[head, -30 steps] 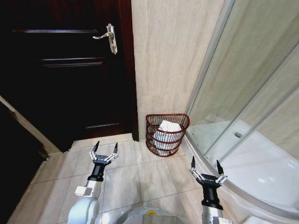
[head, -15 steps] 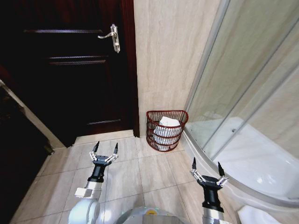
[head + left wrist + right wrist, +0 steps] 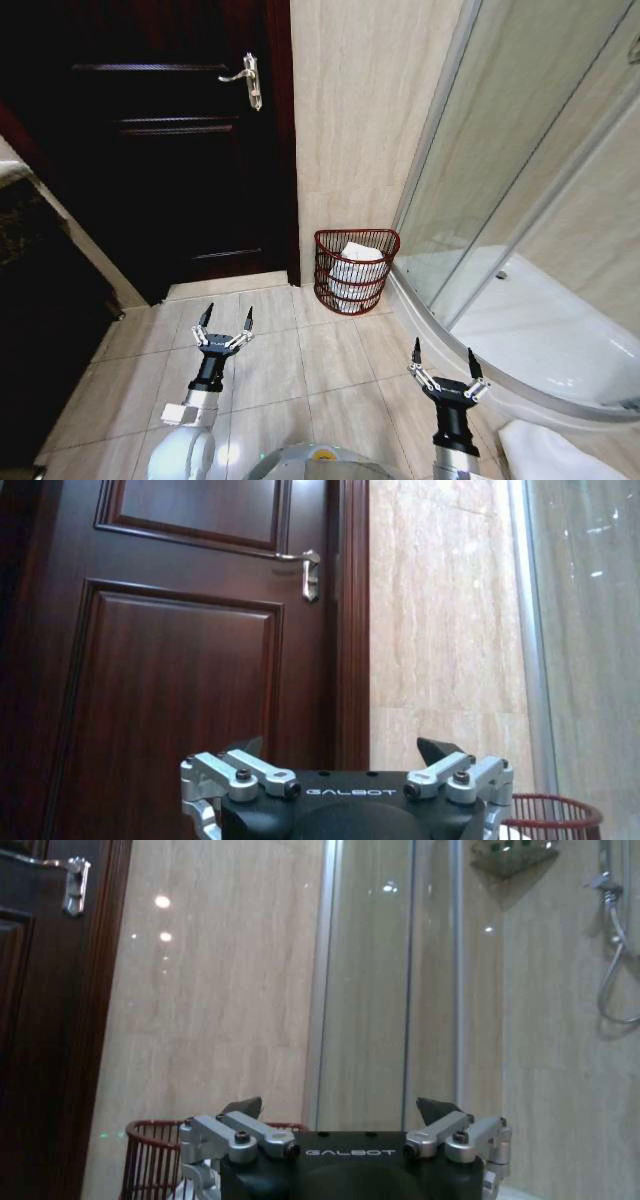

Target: Discard the used towel into the hamper.

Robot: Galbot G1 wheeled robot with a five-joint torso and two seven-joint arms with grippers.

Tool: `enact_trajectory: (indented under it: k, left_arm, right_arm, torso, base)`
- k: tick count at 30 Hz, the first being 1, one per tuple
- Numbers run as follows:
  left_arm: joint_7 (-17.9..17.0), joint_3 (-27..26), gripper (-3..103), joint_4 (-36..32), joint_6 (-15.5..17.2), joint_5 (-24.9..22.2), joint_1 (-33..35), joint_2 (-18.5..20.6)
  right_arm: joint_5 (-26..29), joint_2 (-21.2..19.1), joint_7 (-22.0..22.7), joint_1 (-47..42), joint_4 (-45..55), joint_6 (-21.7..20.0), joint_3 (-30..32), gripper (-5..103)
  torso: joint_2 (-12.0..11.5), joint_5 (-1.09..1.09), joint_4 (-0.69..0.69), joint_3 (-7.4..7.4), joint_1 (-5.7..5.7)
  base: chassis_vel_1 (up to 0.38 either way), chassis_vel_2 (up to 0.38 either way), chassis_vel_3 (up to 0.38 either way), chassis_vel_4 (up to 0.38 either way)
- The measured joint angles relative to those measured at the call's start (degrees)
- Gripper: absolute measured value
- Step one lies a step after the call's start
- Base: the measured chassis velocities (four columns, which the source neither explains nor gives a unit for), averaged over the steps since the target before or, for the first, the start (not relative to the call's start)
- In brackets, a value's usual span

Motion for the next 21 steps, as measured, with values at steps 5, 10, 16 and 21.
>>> enact_trajectory:
  k: [5,10,16,21]
  left_arm:
    - [-0.23,0.02,100,0.07,0.11,0.82,0.17,0.15]
    - [-0.18,0.04,100,0.09,0.08,1.23,0.34,0.29]
    - [-0.09,0.01,100,0.17,-0.09,1.33,0.21,0.29]
    - [-0.05,0.01,100,0.29,-0.28,1.35,0.06,0.15]
  right_arm:
    - [0.02,0.11,0.87,0.33,-0.25,0.27,0.01,100]
    - [0.03,0.18,1.1,0.3,-0.24,0.27,0.01,100]
    - [0.05,0.19,1.34,0.28,-0.24,0.25,0.01,100]
    - [0.08,0.08,1.58,0.38,-0.24,-0.05,0.17,100]
  torso:
    - [0.0,0.01,0.0,0.0,0.0]
    - [0.0,0.01,0.01,0.01,0.0]
    - [0.0,0.01,0.01,0.01,0.0]
    - [0.0,0.01,0.01,0.01,0.0]
  base:
    - [0.036,-0.042,-0.039,0.035]
    - [0.0,0.0,0.0,0.0]
    - [-0.015,-0.005,-0.01,-0.012]
    - [-0.039,-0.04,-0.034,-0.039]
